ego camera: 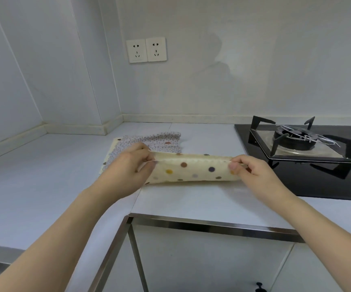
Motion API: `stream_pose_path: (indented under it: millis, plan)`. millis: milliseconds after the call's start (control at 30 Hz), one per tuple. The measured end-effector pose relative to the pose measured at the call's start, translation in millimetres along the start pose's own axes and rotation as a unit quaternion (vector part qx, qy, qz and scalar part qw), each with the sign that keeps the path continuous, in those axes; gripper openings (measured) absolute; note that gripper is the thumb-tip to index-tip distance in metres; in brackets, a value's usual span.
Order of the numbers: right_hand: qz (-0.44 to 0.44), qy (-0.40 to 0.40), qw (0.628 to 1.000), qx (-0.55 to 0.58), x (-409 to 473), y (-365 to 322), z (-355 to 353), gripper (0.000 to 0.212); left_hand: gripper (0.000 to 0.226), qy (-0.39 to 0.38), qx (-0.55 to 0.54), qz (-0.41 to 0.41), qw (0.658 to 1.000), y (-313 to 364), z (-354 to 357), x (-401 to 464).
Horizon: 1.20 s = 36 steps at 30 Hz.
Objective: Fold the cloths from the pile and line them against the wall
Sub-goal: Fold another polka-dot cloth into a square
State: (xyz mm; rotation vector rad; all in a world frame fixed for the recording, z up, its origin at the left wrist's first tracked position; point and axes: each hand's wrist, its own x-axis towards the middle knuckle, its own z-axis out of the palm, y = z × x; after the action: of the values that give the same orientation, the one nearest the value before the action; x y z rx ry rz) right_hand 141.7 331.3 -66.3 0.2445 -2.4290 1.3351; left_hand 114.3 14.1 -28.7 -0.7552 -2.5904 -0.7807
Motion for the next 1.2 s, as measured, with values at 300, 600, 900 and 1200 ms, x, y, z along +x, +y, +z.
stream_pose_path:
  millis: [300, 600, 900, 1200]
  plan:
    - [-0.108, 0.099, 0.988, -0.044, 9.1, -45.1, -39.4, 0.023, 0.041, 0.055, 0.239, 0.15, 0.958, 33.9, -45.3, 7.6]
    - [-0.099, 0.09, 0.99, 0.037, -2.2, -43.7, -47.8, 0.008, 0.027, -0.013, 0.199, 0.051, 0.979, 61.7, -41.1, 1.9]
    - [-0.042, 0.073, 0.996, 0.013, -3.9, -32.7, -52.2, 0.016, 0.029, -0.006, 0.11, 0.065, 0.992, 58.3, -44.5, 0.3]
    - [-0.024, 0.071, 0.996, 0.055, -3.1, -30.9, -46.1, 0.032, 0.031, -0.002, 0.072, -0.052, 0.996, 62.4, -49.7, -1.6]
